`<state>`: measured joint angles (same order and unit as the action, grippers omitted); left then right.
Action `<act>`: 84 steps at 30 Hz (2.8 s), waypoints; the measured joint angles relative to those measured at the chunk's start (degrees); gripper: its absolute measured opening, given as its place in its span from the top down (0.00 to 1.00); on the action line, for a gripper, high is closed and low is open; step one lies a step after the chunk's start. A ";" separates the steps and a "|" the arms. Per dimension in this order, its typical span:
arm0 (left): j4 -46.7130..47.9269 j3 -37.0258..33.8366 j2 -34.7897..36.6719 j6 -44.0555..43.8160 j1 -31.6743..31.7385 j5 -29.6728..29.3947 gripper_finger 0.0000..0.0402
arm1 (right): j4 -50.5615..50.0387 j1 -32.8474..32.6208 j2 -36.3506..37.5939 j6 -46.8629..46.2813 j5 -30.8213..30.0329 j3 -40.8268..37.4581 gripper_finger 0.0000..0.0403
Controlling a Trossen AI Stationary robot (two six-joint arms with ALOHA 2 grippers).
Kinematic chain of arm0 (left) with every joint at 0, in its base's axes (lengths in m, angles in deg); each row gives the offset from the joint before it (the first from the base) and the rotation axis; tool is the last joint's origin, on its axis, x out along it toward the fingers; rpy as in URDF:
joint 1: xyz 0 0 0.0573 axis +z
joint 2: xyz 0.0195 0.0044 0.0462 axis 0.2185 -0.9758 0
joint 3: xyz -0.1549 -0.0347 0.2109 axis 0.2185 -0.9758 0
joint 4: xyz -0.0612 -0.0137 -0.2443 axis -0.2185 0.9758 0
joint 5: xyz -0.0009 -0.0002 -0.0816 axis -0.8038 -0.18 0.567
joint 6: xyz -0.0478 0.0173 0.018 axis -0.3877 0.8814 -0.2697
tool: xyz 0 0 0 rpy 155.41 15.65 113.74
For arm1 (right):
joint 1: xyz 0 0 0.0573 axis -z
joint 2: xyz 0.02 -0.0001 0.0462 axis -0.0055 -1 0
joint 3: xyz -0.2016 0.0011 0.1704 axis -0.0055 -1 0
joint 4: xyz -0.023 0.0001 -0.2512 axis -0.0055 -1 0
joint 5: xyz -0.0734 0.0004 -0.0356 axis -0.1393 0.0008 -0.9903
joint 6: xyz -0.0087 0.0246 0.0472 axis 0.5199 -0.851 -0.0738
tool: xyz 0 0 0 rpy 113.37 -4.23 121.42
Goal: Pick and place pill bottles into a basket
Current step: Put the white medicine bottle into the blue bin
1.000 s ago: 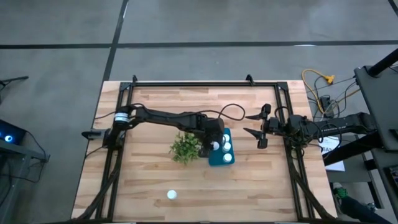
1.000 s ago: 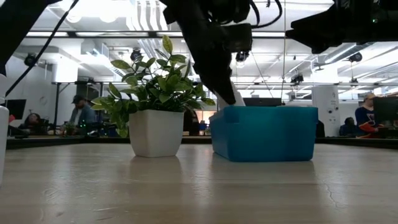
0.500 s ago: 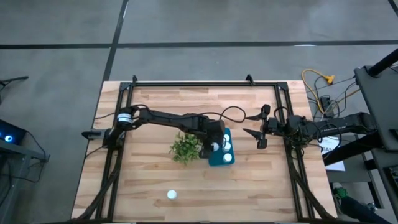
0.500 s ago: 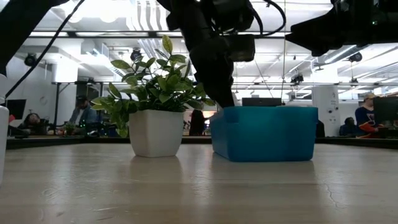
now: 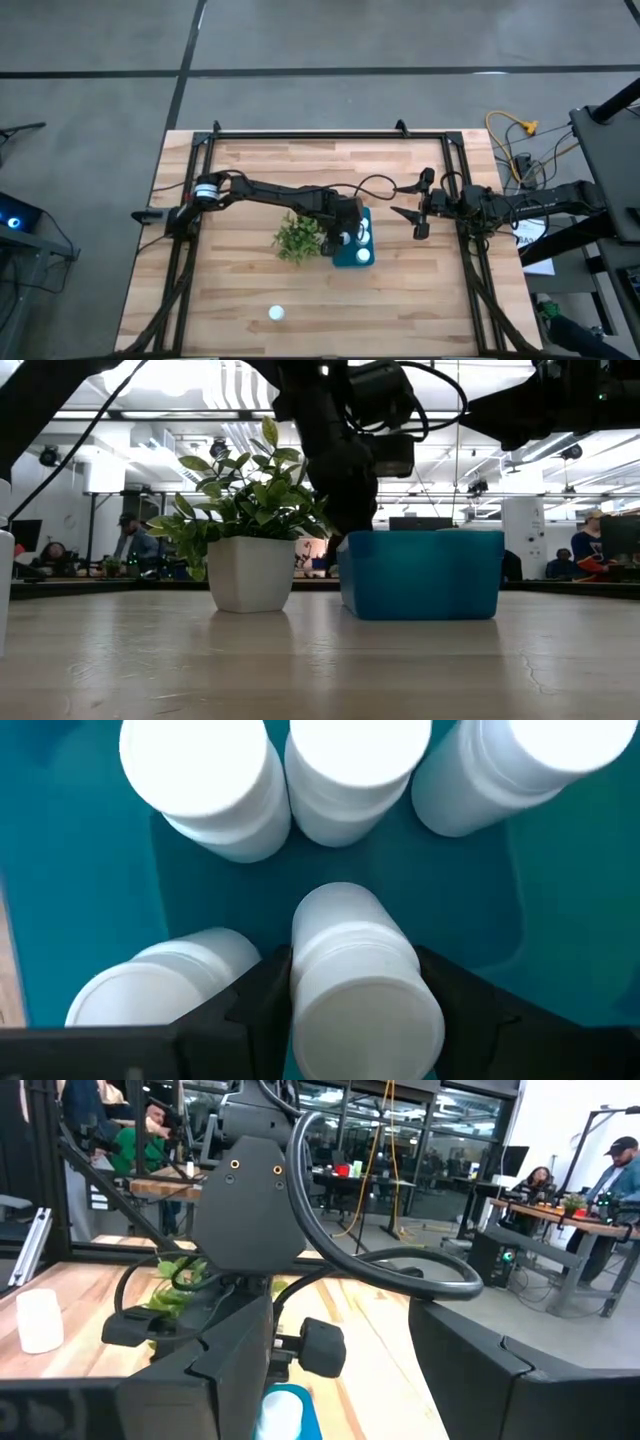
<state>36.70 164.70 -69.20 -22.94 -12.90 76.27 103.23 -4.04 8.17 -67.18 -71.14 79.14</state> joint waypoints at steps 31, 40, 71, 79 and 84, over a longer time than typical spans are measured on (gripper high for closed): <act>4.64 4.82 0.13 0.41 -0.84 -2.34 0.57 | -0.44 0.02 0.00 0.16 0.07 0.00 0.44; 6.36 5.68 0.22 0.57 -0.94 -2.30 0.57 | -0.42 0.00 0.00 0.18 0.07 0.00 0.44; 6.91 5.04 -0.42 0.29 -0.96 -2.55 0.42 | -0.37 0.00 0.00 0.18 0.07 0.02 0.44; 7.89 5.48 1.38 0.24 -0.92 -4.08 0.41 | -0.37 0.00 0.00 0.36 0.09 0.02 0.44; 9.05 6.24 4.67 0.40 -0.90 -7.40 0.41 | -0.34 0.01 0.02 0.35 0.09 0.03 0.44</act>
<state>45.75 170.94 -64.52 -22.54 -13.80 68.87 102.89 -4.03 8.20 -66.83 -71.05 79.18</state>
